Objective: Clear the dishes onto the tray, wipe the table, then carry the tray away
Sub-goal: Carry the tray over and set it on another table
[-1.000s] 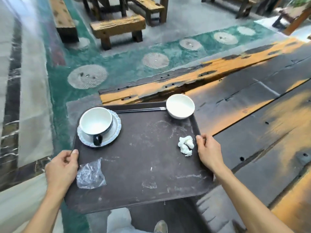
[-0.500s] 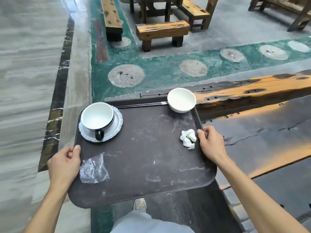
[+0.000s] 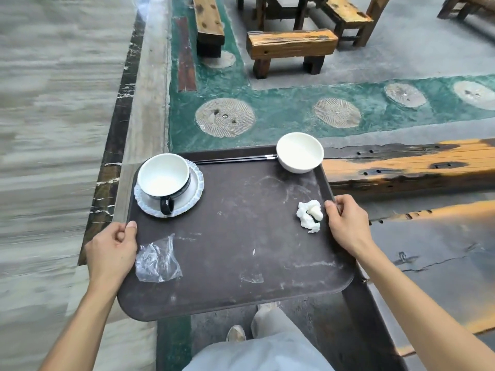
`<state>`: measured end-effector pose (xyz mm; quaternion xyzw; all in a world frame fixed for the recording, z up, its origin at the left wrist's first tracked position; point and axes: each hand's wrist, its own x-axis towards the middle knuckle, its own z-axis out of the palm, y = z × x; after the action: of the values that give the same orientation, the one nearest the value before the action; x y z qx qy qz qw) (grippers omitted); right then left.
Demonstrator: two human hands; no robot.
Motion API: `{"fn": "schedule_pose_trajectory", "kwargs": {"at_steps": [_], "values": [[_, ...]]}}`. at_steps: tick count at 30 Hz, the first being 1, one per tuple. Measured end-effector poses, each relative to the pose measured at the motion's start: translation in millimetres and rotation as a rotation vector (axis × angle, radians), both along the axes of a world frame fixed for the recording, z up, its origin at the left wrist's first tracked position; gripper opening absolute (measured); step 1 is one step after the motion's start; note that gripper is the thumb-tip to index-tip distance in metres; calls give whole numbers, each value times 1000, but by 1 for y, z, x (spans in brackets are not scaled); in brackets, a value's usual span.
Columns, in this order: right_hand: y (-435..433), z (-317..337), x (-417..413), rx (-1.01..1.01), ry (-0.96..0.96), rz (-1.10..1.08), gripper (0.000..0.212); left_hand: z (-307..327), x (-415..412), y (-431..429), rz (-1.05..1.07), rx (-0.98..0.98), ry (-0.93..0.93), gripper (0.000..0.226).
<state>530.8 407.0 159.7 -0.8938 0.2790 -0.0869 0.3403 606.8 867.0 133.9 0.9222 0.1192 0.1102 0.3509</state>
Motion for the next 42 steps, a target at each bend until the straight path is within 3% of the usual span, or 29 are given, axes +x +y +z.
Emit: {"fn": "schedule_pose_trajectory", "kwargs": {"at_steps": [27,42], "values": [[-113,-9,369,-48,45,143,25,-10,325,-109,90,51,-17,42],[-69,-12,623,-29,49,54,28,11,612,-69,16,73,-48,46]]}}
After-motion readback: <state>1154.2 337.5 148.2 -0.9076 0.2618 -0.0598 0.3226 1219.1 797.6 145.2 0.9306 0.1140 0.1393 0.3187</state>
